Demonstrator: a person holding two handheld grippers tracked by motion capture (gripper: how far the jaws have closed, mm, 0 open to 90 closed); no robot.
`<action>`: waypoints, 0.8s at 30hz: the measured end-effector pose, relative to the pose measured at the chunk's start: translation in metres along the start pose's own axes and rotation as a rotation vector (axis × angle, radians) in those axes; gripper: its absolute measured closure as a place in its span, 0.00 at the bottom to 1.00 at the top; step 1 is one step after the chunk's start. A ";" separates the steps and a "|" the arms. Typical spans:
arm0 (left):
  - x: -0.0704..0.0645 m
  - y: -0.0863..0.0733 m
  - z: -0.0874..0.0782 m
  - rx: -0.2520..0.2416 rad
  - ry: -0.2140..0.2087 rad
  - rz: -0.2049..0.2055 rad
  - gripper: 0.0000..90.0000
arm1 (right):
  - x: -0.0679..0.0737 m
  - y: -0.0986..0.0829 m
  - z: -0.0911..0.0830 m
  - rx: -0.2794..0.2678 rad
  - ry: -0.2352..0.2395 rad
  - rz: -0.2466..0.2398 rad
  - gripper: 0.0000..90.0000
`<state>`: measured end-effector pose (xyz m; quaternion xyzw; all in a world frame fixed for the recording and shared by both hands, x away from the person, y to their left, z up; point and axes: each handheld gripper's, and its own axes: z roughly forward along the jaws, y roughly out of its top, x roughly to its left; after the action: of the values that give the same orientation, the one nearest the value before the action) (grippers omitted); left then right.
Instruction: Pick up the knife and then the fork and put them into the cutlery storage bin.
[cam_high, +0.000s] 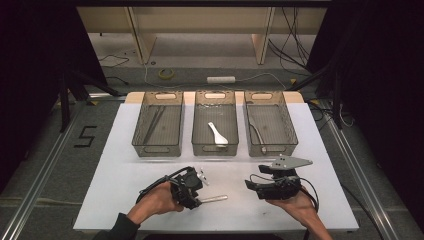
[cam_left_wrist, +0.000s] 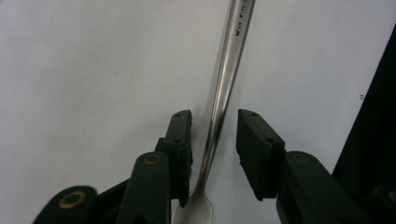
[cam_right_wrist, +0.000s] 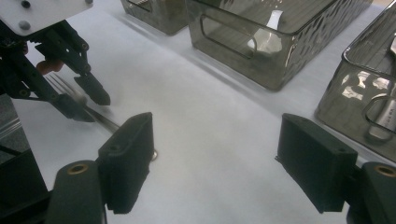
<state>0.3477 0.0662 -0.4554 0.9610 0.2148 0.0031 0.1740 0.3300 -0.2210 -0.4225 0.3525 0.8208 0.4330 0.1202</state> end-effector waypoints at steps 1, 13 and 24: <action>0.000 0.001 0.001 0.009 -0.001 0.008 0.75 | 0.000 0.000 0.000 0.003 0.000 0.000 0.31; 0.000 0.004 0.007 0.057 0.002 0.041 0.85 | 0.002 -0.001 0.002 0.010 0.006 -0.006 0.31; -0.005 0.007 0.009 0.080 0.024 0.076 0.87 | 0.002 -0.001 0.002 0.012 0.000 -0.009 0.32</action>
<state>0.3467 0.0547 -0.4611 0.9746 0.1801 0.0125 0.1327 0.3289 -0.2188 -0.4237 0.3492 0.8250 0.4277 0.1200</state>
